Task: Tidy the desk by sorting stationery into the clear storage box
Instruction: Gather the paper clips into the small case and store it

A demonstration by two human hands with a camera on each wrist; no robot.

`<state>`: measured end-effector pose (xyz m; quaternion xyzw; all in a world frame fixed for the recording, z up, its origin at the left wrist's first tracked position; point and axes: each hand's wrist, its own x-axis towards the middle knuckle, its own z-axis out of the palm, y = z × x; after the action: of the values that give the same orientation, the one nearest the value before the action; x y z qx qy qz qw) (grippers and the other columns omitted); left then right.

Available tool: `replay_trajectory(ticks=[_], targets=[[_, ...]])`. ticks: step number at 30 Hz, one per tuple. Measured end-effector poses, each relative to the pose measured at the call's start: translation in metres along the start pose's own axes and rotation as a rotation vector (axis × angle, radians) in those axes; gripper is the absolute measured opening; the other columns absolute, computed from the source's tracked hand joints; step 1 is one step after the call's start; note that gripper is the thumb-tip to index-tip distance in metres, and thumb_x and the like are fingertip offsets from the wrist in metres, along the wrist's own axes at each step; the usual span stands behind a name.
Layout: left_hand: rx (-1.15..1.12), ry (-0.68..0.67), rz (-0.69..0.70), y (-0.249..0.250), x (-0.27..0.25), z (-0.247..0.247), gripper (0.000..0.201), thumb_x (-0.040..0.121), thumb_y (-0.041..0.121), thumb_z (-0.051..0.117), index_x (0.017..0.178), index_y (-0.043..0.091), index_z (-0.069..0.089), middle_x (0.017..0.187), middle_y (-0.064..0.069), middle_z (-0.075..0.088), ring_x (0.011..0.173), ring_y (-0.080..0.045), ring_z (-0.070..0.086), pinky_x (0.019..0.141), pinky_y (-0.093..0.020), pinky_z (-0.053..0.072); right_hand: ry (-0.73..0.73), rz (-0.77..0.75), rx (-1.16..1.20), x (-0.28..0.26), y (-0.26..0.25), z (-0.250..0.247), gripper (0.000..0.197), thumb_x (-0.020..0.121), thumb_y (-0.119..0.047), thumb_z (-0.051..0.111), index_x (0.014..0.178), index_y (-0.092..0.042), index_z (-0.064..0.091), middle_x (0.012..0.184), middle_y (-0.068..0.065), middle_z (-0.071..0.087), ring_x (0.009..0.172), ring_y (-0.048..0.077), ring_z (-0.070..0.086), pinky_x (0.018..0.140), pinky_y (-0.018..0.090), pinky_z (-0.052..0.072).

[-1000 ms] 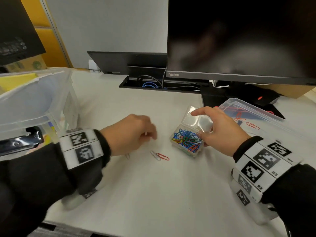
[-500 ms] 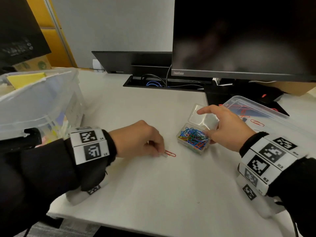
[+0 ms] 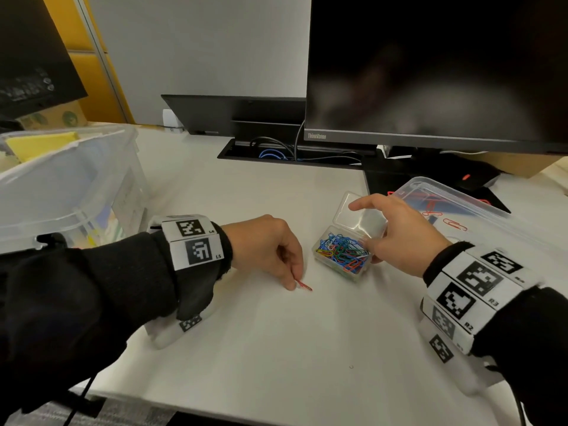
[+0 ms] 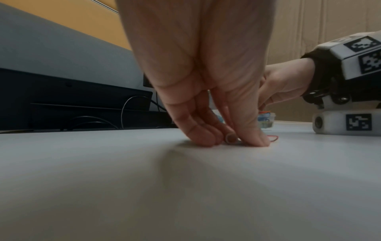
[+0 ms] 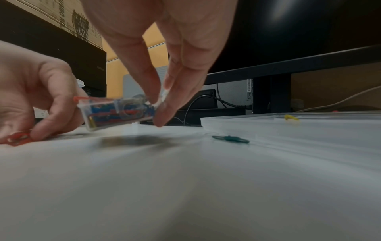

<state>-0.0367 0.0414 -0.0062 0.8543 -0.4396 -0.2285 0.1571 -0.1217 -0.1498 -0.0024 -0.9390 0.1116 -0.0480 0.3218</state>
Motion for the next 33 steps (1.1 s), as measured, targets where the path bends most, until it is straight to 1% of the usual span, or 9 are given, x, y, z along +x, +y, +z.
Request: replay_trajectory(ticks=[3,7,9,12,16,19,21,26,33], targets=[[0.028,-0.021,0.012,-0.002,0.001,0.001,0.011,0.076,0.023,0.074,0.086,0.018,0.073,0.085,0.002,0.067,0.066,0.0,0.052,0.068,-0.011,0.041,0.0,0.001,0.006,0.0,0.0,0.0,0.054,0.08,0.002,0.062,0.123,-0.026,0.048,0.119,0.002,0.04,0.104,0.028,0.056,0.085,0.035,0.053],[0.1,-0.036,0.074,-0.003,0.003,0.003,0.011,0.082,0.024,0.069,0.091,0.018,0.07,0.081,0.008,0.061,0.06,0.005,0.049,0.061,-0.003,0.037,-0.001,0.001,0.008,0.0,0.0,0.0,0.054,0.08,0.003,0.062,0.124,-0.026,0.048,0.113,-0.002,0.037,0.104,0.028,0.057,0.082,0.032,0.052],[0.091,0.056,0.134,-0.002,0.003,0.002,0.01,0.083,0.024,0.068,0.09,0.017,0.07,0.078,0.009,0.059,0.062,0.006,0.05,0.06,-0.002,0.036,-0.001,-0.002,0.006,-0.001,0.0,0.0,0.054,0.08,0.003,0.062,0.124,-0.026,0.048,0.112,-0.002,0.037,0.104,0.027,0.057,0.08,0.03,0.052],[-0.007,0.326,0.267,0.002,0.003,-0.002,0.008,0.08,0.022,0.071,0.087,0.016,0.073,0.072,0.014,0.056,0.067,0.005,0.052,0.062,-0.003,0.037,0.0,-0.011,0.005,0.0,0.0,0.0,0.054,0.08,0.003,0.062,0.124,-0.026,0.048,0.112,-0.002,0.037,0.102,0.026,0.057,0.082,0.032,0.053],[-0.027,0.485,0.36,0.01,0.012,-0.004,0.014,0.081,0.02,0.069,0.093,0.015,0.075,0.084,0.001,0.067,0.067,0.004,0.053,0.066,-0.005,0.043,0.005,-0.026,0.004,0.0,-0.001,0.001,0.054,0.079,0.004,0.062,0.122,-0.025,0.049,0.112,-0.001,0.038,0.097,0.025,0.056,0.082,0.033,0.053],[-0.039,0.402,0.314,0.016,0.016,-0.002,0.024,0.084,0.024,0.067,0.106,0.016,0.07,0.093,0.005,0.062,0.074,0.002,0.057,0.073,-0.012,0.049,-0.003,-0.028,0.006,0.001,-0.001,0.002,0.054,0.078,0.003,0.062,0.122,-0.025,0.05,0.115,0.001,0.04,0.1,0.027,0.057,0.082,0.034,0.053],[-0.032,0.374,0.226,0.013,0.016,-0.001,0.03,0.083,0.027,0.067,0.111,0.019,0.066,0.095,0.011,0.057,0.077,-0.001,0.058,0.07,-0.008,0.047,-0.003,-0.012,0.003,0.001,0.0,0.002,0.054,0.078,0.003,0.062,0.123,-0.025,0.049,0.116,0.002,0.04,0.101,0.028,0.057,0.081,0.033,0.053],[0.03,0.235,-0.039,-0.004,0.01,0.002,0.025,0.077,0.032,0.073,0.099,0.021,0.068,0.087,0.008,0.061,0.077,-0.011,0.058,0.06,-0.004,0.037,0.0,-0.002,0.003,0.002,0.001,0.002,0.055,0.078,0.003,0.062,0.123,-0.025,0.048,0.109,-0.001,0.037,0.098,0.027,0.058,0.079,0.029,0.052],[0.048,0.162,-0.021,0.003,0.021,0.008,0.018,0.08,0.027,0.07,0.093,0.015,0.07,0.089,0.002,0.069,0.062,0.002,0.05,0.06,-0.002,0.036,-0.006,0.018,0.01,0.001,0.0,0.002,0.056,0.078,0.003,0.063,0.124,-0.025,0.048,0.109,-0.002,0.036,0.103,0.026,0.055,0.084,0.033,0.053]])
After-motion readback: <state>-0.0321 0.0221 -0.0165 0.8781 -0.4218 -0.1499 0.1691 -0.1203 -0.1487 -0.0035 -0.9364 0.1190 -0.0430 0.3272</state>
